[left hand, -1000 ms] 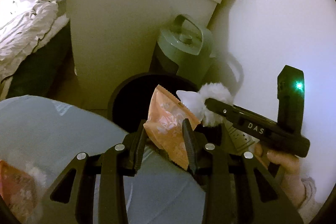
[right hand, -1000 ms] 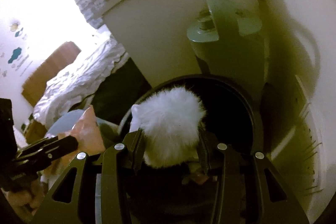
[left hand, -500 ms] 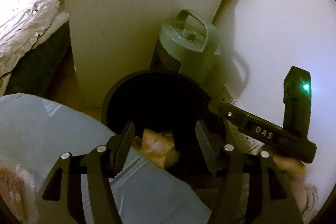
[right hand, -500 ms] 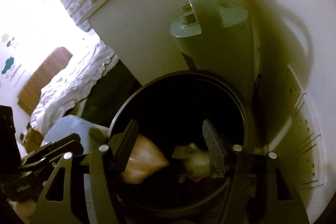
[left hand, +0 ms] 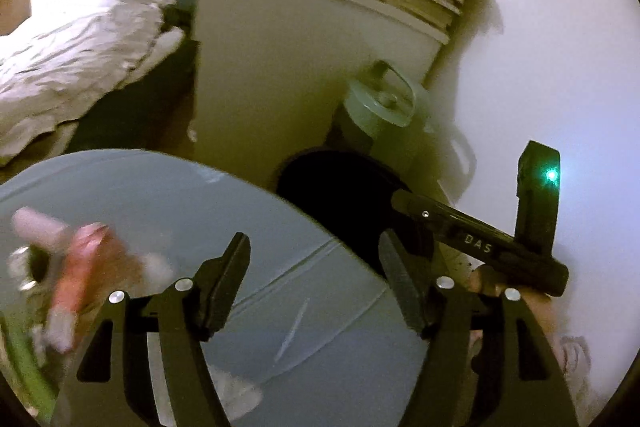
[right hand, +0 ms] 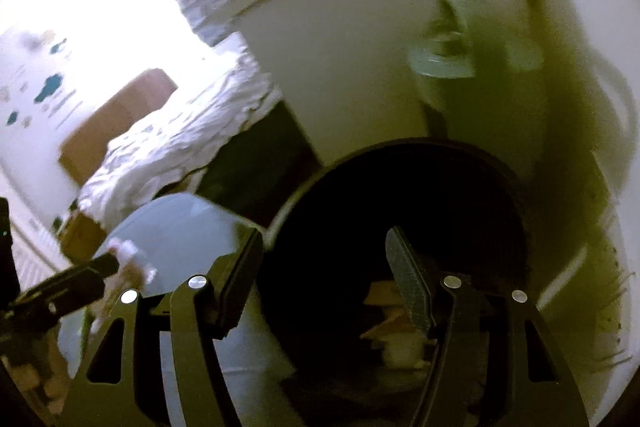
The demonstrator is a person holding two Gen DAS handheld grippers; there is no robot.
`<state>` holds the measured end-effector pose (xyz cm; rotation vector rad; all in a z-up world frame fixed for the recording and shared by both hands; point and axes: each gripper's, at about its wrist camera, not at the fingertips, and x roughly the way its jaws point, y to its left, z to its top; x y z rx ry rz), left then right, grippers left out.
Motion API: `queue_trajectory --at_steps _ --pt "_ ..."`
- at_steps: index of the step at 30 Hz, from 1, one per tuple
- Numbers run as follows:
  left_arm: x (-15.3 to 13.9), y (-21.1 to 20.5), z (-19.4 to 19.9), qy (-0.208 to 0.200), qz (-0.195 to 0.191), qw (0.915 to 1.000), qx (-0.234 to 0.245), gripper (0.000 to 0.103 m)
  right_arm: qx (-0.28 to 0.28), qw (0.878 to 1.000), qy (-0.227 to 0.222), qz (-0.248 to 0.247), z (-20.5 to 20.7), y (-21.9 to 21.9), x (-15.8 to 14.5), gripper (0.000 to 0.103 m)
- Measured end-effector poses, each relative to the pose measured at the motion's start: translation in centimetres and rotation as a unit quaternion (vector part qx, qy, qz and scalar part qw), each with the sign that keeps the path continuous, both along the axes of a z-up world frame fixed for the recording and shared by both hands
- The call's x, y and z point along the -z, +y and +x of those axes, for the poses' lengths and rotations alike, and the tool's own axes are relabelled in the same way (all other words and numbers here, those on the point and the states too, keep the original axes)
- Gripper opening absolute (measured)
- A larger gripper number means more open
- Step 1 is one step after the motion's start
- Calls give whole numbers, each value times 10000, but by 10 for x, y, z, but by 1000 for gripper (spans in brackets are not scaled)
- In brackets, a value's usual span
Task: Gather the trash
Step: 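Grasp the gold wrapper with the left tool while the right tool grasps the green packet, then carry the gold wrapper and green packet to the black bin and release both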
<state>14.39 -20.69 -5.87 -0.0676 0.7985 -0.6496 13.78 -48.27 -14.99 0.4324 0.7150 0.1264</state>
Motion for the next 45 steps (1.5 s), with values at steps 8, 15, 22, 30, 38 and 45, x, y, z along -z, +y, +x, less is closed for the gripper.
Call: queue_trajectory --at_steps 8,15,22,30,38,45 --pt "-5 99 -27 -59 50 9944 -1051 67 -960 9953 -70 114 -7 71 -27 72" --pt "10 181 -34 215 -14 9815 -1901 67 -1980 9801 48 -147 -22 158 -44 72" --pt "34 235 -20 592 -34 9728 -2240 65 -2962 9537 154 -508 -49 245 -49 69" --pt "59 247 -2 912 155 9732 -2105 49 -3494 9294 442 -1104 -63 315 -37 46" --pt "63 252 0 722 444 9739 -2104 18 -3612 9167 365 -1668 -68 350 -35 14" --pt "47 271 -13 679 -105 9750 -2114 13 -3611 9229 194 -1322 -71 330 -61 10"
